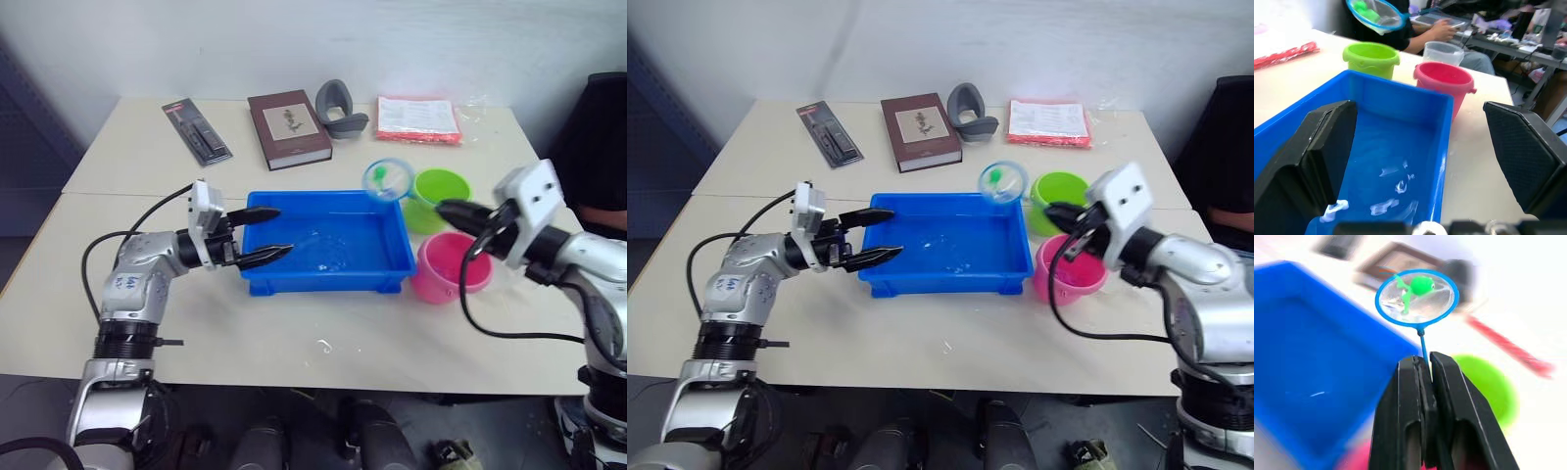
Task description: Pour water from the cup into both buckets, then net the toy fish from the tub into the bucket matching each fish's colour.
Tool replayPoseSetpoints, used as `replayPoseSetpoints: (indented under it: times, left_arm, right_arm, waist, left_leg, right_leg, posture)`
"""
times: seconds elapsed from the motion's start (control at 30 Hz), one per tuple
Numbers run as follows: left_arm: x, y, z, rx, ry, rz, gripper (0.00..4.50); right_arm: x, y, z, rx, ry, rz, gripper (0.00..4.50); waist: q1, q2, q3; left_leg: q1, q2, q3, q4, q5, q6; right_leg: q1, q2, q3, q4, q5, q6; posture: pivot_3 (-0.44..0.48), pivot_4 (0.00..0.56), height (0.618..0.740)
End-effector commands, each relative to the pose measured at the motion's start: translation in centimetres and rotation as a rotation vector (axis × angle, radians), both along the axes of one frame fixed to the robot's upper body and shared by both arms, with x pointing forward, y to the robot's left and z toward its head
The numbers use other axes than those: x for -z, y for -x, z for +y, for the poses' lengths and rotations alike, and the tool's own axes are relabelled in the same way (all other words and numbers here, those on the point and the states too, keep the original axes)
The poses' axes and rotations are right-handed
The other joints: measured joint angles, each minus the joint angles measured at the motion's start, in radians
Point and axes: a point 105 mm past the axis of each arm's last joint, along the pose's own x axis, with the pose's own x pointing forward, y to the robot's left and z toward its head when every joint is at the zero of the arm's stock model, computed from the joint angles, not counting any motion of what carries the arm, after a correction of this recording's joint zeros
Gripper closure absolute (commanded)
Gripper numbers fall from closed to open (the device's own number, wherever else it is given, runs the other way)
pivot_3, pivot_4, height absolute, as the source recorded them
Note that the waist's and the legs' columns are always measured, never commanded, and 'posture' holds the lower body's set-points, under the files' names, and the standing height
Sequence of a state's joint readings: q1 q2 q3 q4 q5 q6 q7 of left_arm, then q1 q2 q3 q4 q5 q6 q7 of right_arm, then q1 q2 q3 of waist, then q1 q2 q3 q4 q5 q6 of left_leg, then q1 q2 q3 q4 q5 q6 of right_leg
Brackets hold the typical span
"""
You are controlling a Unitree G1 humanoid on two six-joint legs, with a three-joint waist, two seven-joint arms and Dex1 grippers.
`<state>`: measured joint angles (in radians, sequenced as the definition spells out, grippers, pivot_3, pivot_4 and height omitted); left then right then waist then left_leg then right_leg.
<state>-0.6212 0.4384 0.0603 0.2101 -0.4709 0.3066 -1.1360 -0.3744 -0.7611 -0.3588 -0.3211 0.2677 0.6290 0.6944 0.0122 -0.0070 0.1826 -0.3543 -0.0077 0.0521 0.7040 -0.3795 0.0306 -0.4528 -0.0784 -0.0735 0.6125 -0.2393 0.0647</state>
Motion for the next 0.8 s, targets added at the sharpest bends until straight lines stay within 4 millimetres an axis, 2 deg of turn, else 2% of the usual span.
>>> replayPoseSetpoints:
  times: [0.03,0.1,0.4,0.53,0.67,0.8]
  left_arm:
    - [-1.3,0.3,-0.8,0.033,0.02,-0.048,0.05]
    - [-1.1,0.3,-1.0,0.041,0.017,-0.045,0.05]
    - [-0.5,0.6,-1.6,0.082,0.008,-0.042,0.05]
    - [-0.4,0.6,-1.6,0.09,0.021,-0.085,0.05]
    - [-0.6,0.6,-1.6,0.094,0.02,-0.148,0.05]
    - [-0.5,0.7,-1.9,0.1,0.018,-0.171,0.05]
  right_arm:
    - [-1.1,-0.1,-4.4,0.185,0.108,-0.098,4.5]
    - [-0.6,-0.5,-5.4,0.235,0.149,-0.087,4.5]
    - [1.0,-2.1,-6.6,0.316,0.399,-0.128,4.5]
    - [1.9,-2.7,-6.4,0.306,0.626,-0.163,4.5]
    - [1.9,-3.1,-6.3,0.312,0.814,-0.201,4.5]
    - [2.2,-3.3,-5.6,0.237,1.056,-0.258,4.5]
  waist:
    - [0.003,0.0,0.0]
    - [0.005,0.0,0.0]
    - [-0.003,0.0,0.0]
    - [-0.007,0.0,0.0]
    - [-0.009,0.0,0.0]
    - [-0.011,0.0,0.0]
  left_leg:
    - [0.0,0.0,0.0,0.0,0.0,0.0]
    - [0.0,0.0,0.0,0.0,0.0,0.0]
    - [0.002,0.001,0.003,0.0,0.0,0.0]
    - [0.002,0.001,0.003,0.0,0.0,0.0]
    - [0.002,0.001,0.003,0.0,0.0,0.0]
    - [0.002,0.001,0.004,0.0,0.0,0.0]
  right_leg:
    - [0.0,0.0,0.0,0.0,0.0,0.0]
    - [0.0,0.0,0.0,0.0,0.0,0.0]
    - [0.0,0.001,0.003,0.002,0.0,0.0]
    - [0.0,0.001,0.004,0.001,0.0,0.0]
    - [0.0,0.001,0.003,0.001,0.0,0.0]
    - [0.0,0.001,0.004,0.0,0.0,0.0]
  posture:
    - [0.0,0.15,0.74]
    - [0.0,0.15,0.74]
    - [0.0,0.15,0.74]
    - [0.0,0.15,0.74]
    - [0.0,0.15,0.74]
    - [0.0,0.15,0.74]
